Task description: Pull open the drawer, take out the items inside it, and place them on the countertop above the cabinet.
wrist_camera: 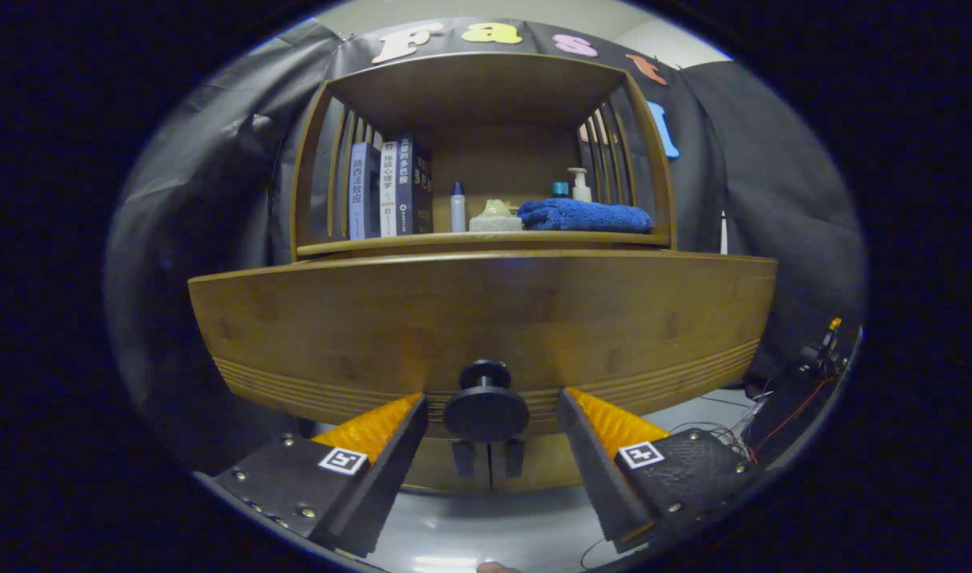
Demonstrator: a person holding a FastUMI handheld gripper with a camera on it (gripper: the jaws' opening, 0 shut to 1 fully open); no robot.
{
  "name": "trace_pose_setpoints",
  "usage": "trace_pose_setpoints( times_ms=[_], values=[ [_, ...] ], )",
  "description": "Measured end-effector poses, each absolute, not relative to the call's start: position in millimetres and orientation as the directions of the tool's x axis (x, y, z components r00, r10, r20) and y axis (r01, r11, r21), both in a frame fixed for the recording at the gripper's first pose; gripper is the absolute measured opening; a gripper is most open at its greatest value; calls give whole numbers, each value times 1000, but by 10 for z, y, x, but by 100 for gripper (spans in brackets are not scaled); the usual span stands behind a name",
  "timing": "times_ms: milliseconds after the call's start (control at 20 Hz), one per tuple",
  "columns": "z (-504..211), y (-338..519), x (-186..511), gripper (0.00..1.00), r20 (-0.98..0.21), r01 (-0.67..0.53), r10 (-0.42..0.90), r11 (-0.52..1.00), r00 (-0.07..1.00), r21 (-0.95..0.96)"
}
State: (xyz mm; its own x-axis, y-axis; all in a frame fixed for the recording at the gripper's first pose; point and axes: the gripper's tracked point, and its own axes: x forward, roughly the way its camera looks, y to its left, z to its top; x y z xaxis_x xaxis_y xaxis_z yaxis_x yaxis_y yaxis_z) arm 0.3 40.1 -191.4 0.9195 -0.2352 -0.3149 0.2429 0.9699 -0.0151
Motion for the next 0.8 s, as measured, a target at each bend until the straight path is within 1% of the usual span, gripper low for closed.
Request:
trace_pose_setpoints(
  times_ms=[200,350,400,700,800],
  values=[
    [-1956,347,373,99,-300,243,-239,970,923,-26],
    [-1972,308,701,98,-268,245,-244,969,932,-30],
    [-1983,293,766,99,-262,246,-243,969,934,-22],
    [-2078,221,1194,99,-227,255,-250,967,941,-8],
    [-2087,218,1291,99,-192,249,-250,968,949,-27]
  ],
)
